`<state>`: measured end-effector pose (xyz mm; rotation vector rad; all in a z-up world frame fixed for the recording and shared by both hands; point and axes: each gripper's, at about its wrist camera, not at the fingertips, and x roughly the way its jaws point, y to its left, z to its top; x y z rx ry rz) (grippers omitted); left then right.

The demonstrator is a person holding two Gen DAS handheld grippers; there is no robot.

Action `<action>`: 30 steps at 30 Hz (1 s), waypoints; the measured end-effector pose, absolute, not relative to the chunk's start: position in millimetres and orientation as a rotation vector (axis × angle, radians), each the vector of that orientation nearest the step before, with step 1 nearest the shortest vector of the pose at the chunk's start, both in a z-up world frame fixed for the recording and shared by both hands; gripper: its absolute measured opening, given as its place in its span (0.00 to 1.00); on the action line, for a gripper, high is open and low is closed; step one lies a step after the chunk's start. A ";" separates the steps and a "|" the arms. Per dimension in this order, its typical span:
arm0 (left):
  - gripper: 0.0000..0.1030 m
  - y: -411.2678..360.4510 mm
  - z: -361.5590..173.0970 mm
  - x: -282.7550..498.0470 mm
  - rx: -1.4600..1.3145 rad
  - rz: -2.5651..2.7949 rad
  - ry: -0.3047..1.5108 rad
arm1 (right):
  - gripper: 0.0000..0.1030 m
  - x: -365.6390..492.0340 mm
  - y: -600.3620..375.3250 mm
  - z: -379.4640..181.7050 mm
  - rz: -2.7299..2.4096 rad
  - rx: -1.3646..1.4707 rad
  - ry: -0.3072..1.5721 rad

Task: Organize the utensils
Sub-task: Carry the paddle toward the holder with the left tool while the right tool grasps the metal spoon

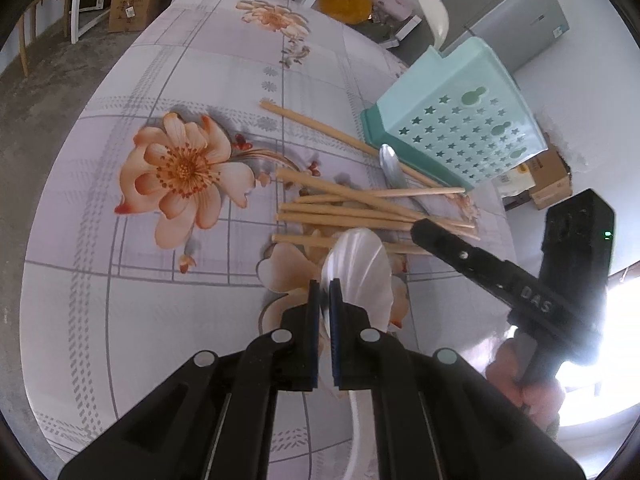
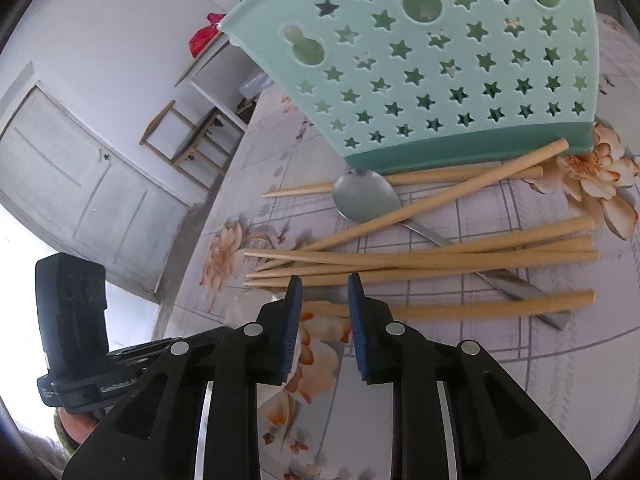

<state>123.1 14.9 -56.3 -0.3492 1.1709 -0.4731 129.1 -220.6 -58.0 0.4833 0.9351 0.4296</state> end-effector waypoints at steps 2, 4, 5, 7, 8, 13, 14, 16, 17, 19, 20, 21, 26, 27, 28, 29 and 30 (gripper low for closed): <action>0.02 18.0 -54.7 119.4 -0.376 -0.499 1.151 | 0.24 125.7 -225.2 -59.4 0.419 0.479 0.931; 0.01 21.4 -52.9 116.4 -0.399 -0.517 1.132 | 0.25 122.3 -229.2 -58.2 0.420 0.472 0.921; 0.01 22.5 -51.7 115.7 -0.404 -0.521 1.122 | 0.27 119.2 -231.5 -55.0 0.433 0.467 0.909; 0.01 26.6 -49.7 113.9 -0.414 -0.523 1.097 | 0.34 114.3 -232.6 -42.9 0.456 0.430 0.863; 0.01 29.1 -48.5 113.2 -0.426 -0.526 1.083 | 0.37 113.3 -231.5 -36.0 0.459 0.400 0.841; 0.01 40.7 -41.9 112.9 -0.447 -0.517 1.023 | 0.49 128.8 -218.6 -15.5 0.428 0.260 0.780; 0.01 42.8 -40.7 112.7 -0.450 -0.515 1.014 | 0.51 135.5 -211.9 -14.5 0.423 0.226 0.774; 0.01 46.6 -39.5 113.0 -0.455 -0.512 1.002 | 0.56 145.3 -200.7 -16.2 0.413 0.171 0.773; 0.01 47.9 -39.1 113.4 -0.460 -0.512 0.997 | 0.56 152.4 -192.5 -18.9 0.402 0.125 0.777; 0.01 50.4 -38.4 114.1 -0.464 -0.511 0.987 | 0.57 160.9 -187.9 -24.9 0.376 0.063 0.786; 0.01 52.1 -38.3 114.4 -0.464 -0.510 0.985 | 0.57 167.6 -182.7 -30.1 0.359 0.029 0.798; 0.01 52.8 -39.0 115.7 -0.468 -0.511 0.984 | 0.57 170.3 -182.2 -34.2 0.349 0.013 0.806; 0.01 57.3 -42.1 119.7 -0.473 -0.514 0.980 | 0.57 181.9 -173.0 -48.8 0.298 -0.049 0.842; 0.01 57.4 -42.9 120.6 -0.474 -0.514 0.981 | 0.57 183.2 -173.7 -50.5 0.295 -0.051 0.851; 0.01 57.6 -43.9 121.5 -0.475 -0.513 0.982 | 0.57 186.5 -170.4 -53.3 0.292 -0.051 0.859; 0.01 57.9 -44.9 122.9 -0.476 -0.512 0.983 | 0.56 189.8 -166.0 -56.3 0.287 -0.052 0.865; 0.01 58.4 -45.2 123.4 -0.477 -0.512 0.984 | 0.54 191.7 -163.7 -58.4 0.282 -0.059 0.868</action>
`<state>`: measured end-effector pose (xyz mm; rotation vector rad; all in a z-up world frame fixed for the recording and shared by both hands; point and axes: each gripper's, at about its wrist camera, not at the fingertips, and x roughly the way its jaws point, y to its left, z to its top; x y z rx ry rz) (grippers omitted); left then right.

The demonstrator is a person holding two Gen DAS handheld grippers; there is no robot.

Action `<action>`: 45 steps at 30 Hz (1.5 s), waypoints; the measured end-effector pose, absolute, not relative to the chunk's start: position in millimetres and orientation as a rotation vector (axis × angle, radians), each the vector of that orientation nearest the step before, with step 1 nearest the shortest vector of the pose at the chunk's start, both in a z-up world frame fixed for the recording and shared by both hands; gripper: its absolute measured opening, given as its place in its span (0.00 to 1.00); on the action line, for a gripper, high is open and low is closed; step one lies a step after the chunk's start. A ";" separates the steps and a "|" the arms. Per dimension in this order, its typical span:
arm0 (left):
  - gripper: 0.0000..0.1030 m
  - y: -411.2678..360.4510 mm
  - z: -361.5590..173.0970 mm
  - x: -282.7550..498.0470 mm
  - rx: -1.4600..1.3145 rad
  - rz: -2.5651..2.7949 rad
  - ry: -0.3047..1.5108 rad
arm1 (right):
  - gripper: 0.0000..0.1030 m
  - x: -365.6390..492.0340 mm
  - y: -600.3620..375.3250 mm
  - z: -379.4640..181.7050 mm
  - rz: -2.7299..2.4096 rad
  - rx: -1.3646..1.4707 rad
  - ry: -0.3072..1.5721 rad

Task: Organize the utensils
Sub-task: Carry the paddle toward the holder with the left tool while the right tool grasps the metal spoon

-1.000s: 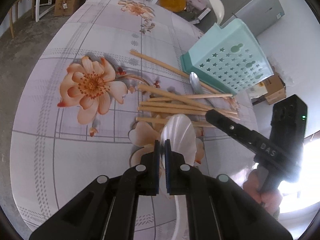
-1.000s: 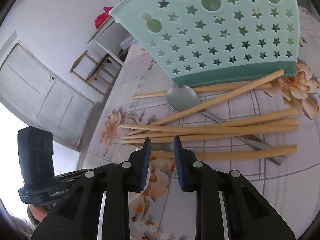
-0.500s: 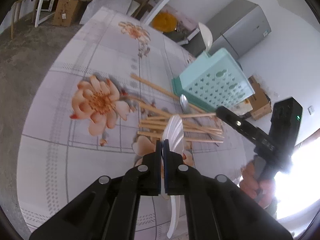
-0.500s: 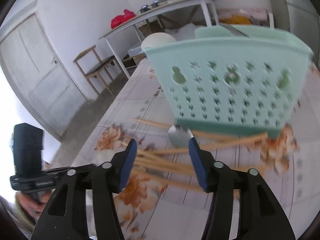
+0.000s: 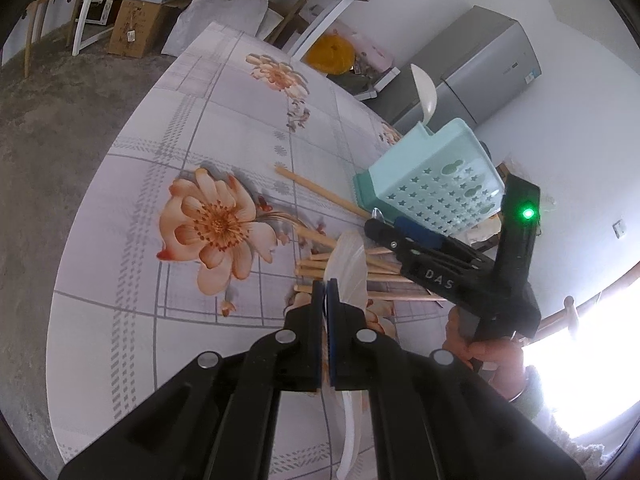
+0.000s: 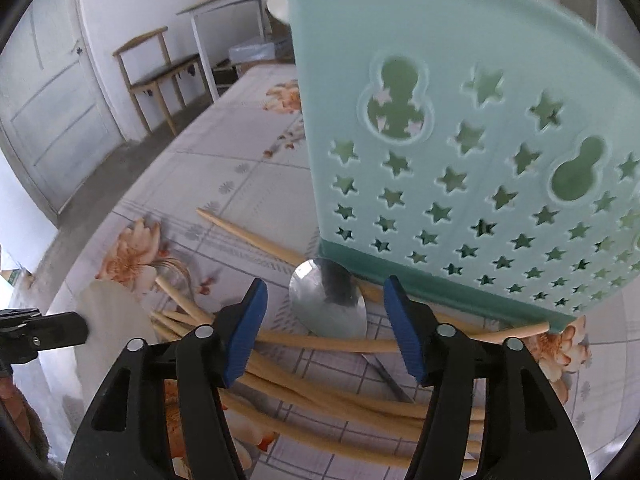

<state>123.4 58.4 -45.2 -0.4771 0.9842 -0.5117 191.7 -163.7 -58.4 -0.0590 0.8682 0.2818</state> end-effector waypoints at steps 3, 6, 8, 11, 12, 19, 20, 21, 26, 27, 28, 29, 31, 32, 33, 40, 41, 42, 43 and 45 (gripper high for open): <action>0.01 60.7 -46.4 124.4 -0.480 -0.510 0.985 | 0.44 193.5 -155.8 -58.1 0.283 -0.093 0.866; 0.01 61.5 -46.7 124.8 -0.484 -0.507 0.983 | 0.26 195.3 -152.7 -57.6 0.288 -0.099 0.868; 0.01 61.8 -46.6 124.1 -0.484 -0.506 0.981 | 0.17 196.9 -152.2 -56.7 0.292 -0.092 0.871; 0.01 61.8 -46.3 123.8 -0.481 -0.505 0.979 | 0.08 194.1 -149.1 -55.8 0.291 -0.107 0.861; 0.01 62.0 -46.2 123.6 -0.480 -0.505 0.978 | 0.07 194.4 -148.4 -55.4 0.288 -0.115 0.860; 0.01 62.8 -45.8 123.3 -0.476 -0.496 0.974 | 0.07 194.4 -133.4 -57.6 0.247 -0.215 0.836; 0.01 62.9 -45.5 123.1 -0.474 -0.494 0.973 | 0.06 194.0 -131.5 -58.1 0.240 -0.226 0.830; 0.01 63.1 -45.1 122.6 -0.473 -0.493 0.972 | 0.03 192.6 -130.2 -58.0 0.239 -0.235 0.821; 0.01 66.6 -43.5 121.9 -0.469 -0.479 0.961 | 0.00 182.2 -129.4 -54.8 0.276 -0.187 0.803; 0.01 67.6 -43.4 121.9 -0.470 -0.476 0.958 | 0.00 178.4 -131.6 -55.3 0.286 -0.165 0.811; 0.01 68.3 -43.2 121.9 -0.470 -0.475 0.956 | 0.00 175.2 -137.9 -55.1 0.293 -0.147 0.818; 0.01 69.6 -42.7 122.0 -0.471 -0.472 0.952 | 0.00 173.1 -141.0 -55.4 0.304 -0.126 0.830; 0.01 71.6 -42.9 122.6 -0.472 -0.469 0.948 | 0.00 169.3 -150.0 -54.1 0.320 -0.072 0.839; 0.01 72.5 -43.1 123.0 -0.472 -0.466 0.946 | 0.00 168.7 -154.7 -52.7 0.312 -0.058 0.835; 0.01 72.6 -43.1 123.3 -0.472 -0.465 0.946 | 0.00 170.3 -158.8 -51.4 0.296 -0.048 0.832; 0.01 72.6 -44.5 123.1 -0.466 -0.467 0.943 | 0.02 198.6 -175.0 -61.3 0.239 0.011 0.905; 0.01 72.7 -45.0 123.2 -0.466 -0.467 0.943 | 0.02 199.9 -174.0 -63.8 0.240 0.009 0.923; 0.01 72.8 -45.3 123.1 -0.467 -0.466 0.944 | 0.02 197.6 -173.5 -64.6 0.246 0.014 0.926; 0.01 72.7 -44.9 122.4 -0.468 -0.466 0.943 | 0.02 194.4 -172.9 -64.7 0.253 0.016 0.934; 0.01 73.4 -45.1 122.4 -0.469 -0.465 0.943 | 0.02 187.2 -172.6 -64.5 0.256 0.016 0.945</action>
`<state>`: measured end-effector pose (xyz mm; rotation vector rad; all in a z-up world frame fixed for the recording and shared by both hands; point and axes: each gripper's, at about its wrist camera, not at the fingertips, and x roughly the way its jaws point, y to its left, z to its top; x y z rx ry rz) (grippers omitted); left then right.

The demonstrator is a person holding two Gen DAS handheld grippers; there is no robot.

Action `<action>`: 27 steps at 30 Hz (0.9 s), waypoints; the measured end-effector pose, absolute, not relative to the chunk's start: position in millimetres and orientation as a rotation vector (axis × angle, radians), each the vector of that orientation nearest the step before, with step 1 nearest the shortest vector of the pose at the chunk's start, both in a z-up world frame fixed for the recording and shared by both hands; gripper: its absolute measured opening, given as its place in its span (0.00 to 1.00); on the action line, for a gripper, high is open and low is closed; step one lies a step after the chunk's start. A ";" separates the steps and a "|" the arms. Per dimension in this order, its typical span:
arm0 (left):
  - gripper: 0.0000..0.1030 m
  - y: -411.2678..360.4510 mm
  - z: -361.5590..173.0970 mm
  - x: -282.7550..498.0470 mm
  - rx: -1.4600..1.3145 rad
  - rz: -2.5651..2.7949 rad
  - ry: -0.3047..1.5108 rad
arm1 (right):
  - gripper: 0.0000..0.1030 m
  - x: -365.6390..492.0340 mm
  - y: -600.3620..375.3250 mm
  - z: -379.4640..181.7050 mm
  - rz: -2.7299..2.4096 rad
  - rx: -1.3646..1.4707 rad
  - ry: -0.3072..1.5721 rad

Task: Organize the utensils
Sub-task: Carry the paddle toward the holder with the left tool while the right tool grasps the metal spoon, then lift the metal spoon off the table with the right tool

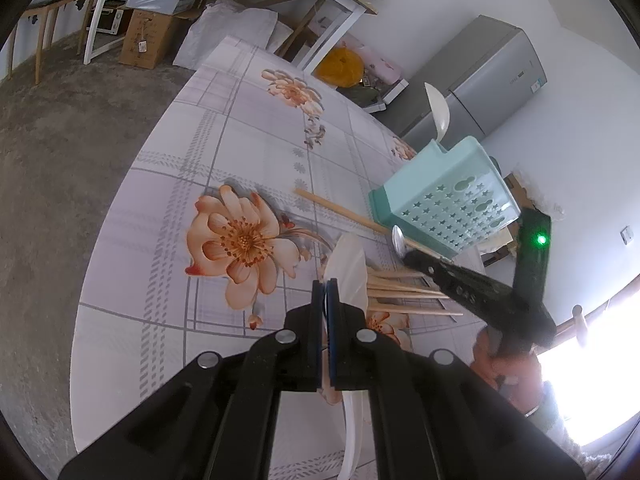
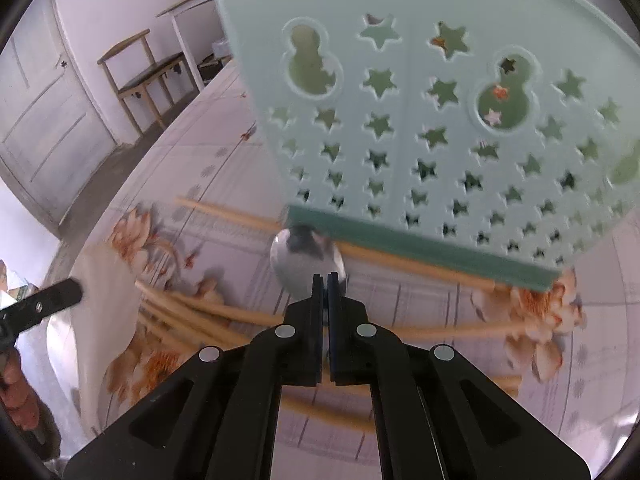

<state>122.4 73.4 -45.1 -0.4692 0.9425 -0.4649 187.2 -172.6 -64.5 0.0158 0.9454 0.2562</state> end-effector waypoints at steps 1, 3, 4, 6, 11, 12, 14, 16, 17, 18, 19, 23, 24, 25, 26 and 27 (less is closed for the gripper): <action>0.01 73.4 -45.1 122.2 -0.469 -0.465 0.943 | 0.02 183.9 -172.7 -65.0 0.261 0.017 0.955; 0.01 73.3 -44.9 122.3 -0.469 -0.466 0.943 | 0.03 179.2 -173.7 -65.3 0.263 0.013 0.973; 0.01 73.3 -44.7 122.2 -0.469 -0.467 0.942 | 0.03 177.1 -173.6 -65.6 0.264 0.006 0.973; 0.01 73.2 -44.4 121.8 -0.467 -0.468 0.941 | 0.05 174.7 -171.8 -65.3 0.268 -0.012 0.974; 0.01 73.8 -44.5 121.5 -0.468 -0.465 0.940 | 0.43 175.4 -161.6 -57.0 0.271 -0.079 0.901; 0.01 73.9 -44.6 121.7 -0.468 -0.465 0.940 | 0.46 176.5 -158.6 -57.0 0.270 -0.092 0.896; 0.01 73.9 -44.5 122.2 -0.469 -0.464 0.939 | 0.47 184.3 -151.9 -60.9 0.261 -0.124 0.903; 0.01 74.3 -44.8 122.5 -0.469 -0.466 0.942 | 0.47 196.6 -149.0 -67.1 0.251 -0.137 0.931; 0.01 74.2 -44.7 122.7 -0.470 -0.466 0.942 | 0.47 204.3 -148.5 -70.0 0.249 -0.128 0.944; 0.01 73.9 -44.8 122.9 -0.469 -0.467 0.943 | 0.47 206.0 -150.4 -69.9 0.259 -0.109 0.945; 0.01 74.0 -44.7 123.1 -0.469 -0.468 0.943 | 0.47 209.0 -151.6 -70.0 0.264 -0.100 0.946; 0.01 73.7 -45.2 123.9 -0.470 -0.468 0.946 | 0.49 213.3 -142.7 -69.5 0.287 -0.117 0.943; 0.01 73.8 -45.1 124.5 -0.471 -0.466 0.946 | 0.49 214.8 -139.3 -69.4 0.293 -0.123 0.942; 0.01 74.1 -45.2 124.5 -0.471 -0.465 0.946 | 0.49 216.5 -136.8 -69.4 0.299 -0.124 0.943; 0.01 74.3 -45.0 124.4 -0.472 -0.464 0.945 | 0.49 218.3 -135.0 -69.5 0.300 -0.124 0.942; 0.01 74.2 -45.0 124.2 -0.473 -0.463 0.945 | 0.46 217.7 -133.5 -69.7 0.297 -0.125 0.939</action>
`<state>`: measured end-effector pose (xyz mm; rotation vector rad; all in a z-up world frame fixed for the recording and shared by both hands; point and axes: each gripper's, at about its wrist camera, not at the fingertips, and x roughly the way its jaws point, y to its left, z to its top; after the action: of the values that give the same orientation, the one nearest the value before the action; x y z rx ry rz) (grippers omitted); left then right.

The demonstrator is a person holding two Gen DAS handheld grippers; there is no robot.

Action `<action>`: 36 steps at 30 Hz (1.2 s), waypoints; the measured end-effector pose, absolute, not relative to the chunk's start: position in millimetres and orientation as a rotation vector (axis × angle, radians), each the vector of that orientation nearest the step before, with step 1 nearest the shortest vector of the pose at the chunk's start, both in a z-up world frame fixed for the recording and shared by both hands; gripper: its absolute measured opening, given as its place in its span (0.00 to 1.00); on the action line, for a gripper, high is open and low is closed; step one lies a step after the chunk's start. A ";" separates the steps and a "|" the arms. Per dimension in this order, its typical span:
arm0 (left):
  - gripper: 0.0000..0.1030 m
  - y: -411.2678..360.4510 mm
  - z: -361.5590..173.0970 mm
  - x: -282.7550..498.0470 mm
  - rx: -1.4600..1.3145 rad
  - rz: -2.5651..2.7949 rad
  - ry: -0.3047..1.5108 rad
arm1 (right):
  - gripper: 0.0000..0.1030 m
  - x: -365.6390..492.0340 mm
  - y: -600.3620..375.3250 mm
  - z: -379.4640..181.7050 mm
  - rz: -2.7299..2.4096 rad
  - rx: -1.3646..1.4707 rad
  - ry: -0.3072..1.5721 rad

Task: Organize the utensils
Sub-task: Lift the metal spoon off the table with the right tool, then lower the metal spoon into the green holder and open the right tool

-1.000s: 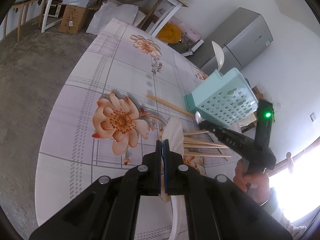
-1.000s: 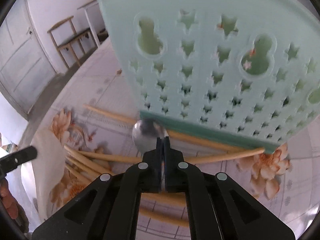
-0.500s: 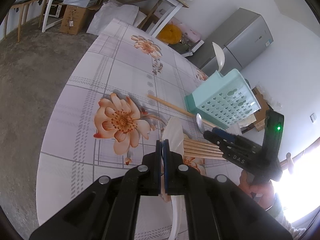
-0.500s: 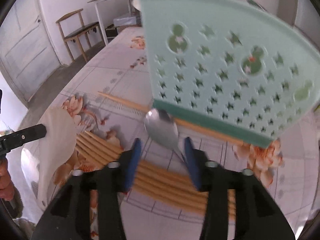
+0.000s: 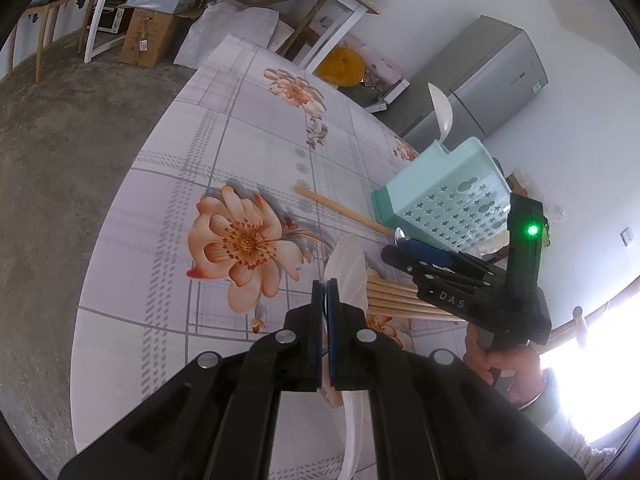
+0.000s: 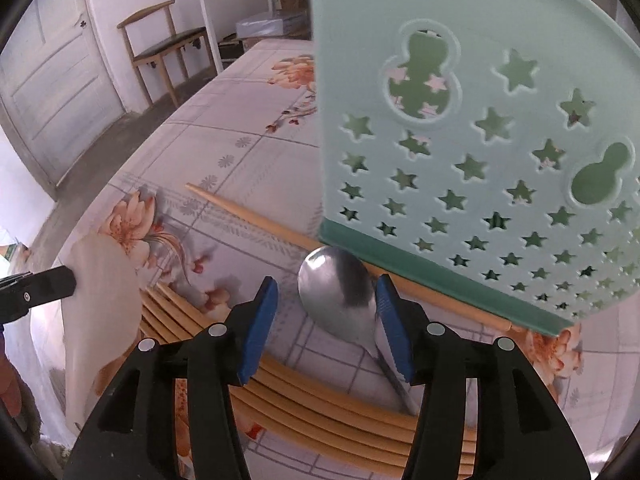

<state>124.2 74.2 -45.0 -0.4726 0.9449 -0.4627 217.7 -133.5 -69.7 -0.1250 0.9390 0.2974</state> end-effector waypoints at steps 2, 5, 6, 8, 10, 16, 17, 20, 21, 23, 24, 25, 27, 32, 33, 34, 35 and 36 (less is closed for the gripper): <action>0.01 73.6 -44.9 123.4 -0.472 -0.461 0.945 | 0.36 215.9 -132.9 -68.6 0.293 -0.123 0.931; 0.01 73.5 -45.4 123.3 -0.472 -0.461 0.945 | 0.35 217.3 -136.9 -66.9 0.301 -0.092 0.930; 0.01 73.5 -45.3 123.1 -0.472 -0.460 0.944 | 0.35 216.9 -136.7 -67.1 0.305 -0.091 0.926; 0.01 73.4 -45.5 122.9 -0.472 -0.460 0.944 | 0.34 216.0 -132.5 -67.7 0.315 -0.090 0.919; 0.01 73.8 -45.4 123.0 -0.472 -0.460 0.945 | 0.34 208.8 -135.8 -64.2 0.326 -0.090 0.906; 0.01 74.3 -45.0 122.3 -0.472 -0.456 0.942 | 0.34 192.8 -137.4 -44.1 0.369 -0.048 0.820; 0.01 74.5 -44.8 122.4 -0.471 -0.455 0.940 | 0.34 190.9 -138.2 -39.6 0.374 -0.038 0.805; 0.01 74.5 -43.9 122.0 -0.472 -0.454 0.937 | 0.34 178.9 -144.3 -22.5 0.395 0.012 0.737; 0.01 74.3 -43.7 122.0 -0.472 -0.454 0.936 | 0.34 173.4 -148.0 -15.3 0.395 0.030 0.707; 0.01 74.0 -43.2 121.7 -0.472 -0.454 0.933 | 0.34 165.6 -155.8 -7.0 0.391 0.060 0.668; 0.01 74.0 -42.6 121.4 -0.471 -0.454 0.930 | 0.34 163.2 -159.2 -3.6 0.386 0.077 0.652; 0.01 73.8 -42.0 121.6 -0.469 -0.454 0.930 | 0.34 160.4 -162.6 -1.1 0.382 0.096 0.637; 0.01 73.6 -41.2 121.3 -0.465 -0.452 0.928 | 0.34 153.3 -173.2 5.8 0.371 0.141 0.608; 0.01 72.2 -37.8 120.4 -0.460 -0.447 0.919 | 0.34 136.4 -195.5 17.9 0.343 0.226 0.542; 0.01 72.2 -37.4 119.9 -0.459 -0.446 0.916 | 0.34 133.6 -198.7 19.9 0.340 0.238 0.530; 0.01 72.0 -37.3 119.6 -0.459 -0.445 0.915 | 0.33 130.8 -200.9 20.6 0.335 0.246 0.520; 0.01 72.0 -37.0 119.7 -0.458 -0.443 0.914 | 0.33 127.7 -205.1 22.5 0.329 0.257 0.509; 0.01 71.5 -37.0 119.6 -0.456 -0.442 0.914 | 0.33 128.1 -206.3 22.3 0.326 0.266 0.501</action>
<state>119.6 71.5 -37.0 -0.4563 0.9139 -0.4422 128.1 -206.3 22.2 0.2664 0.5008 0.3256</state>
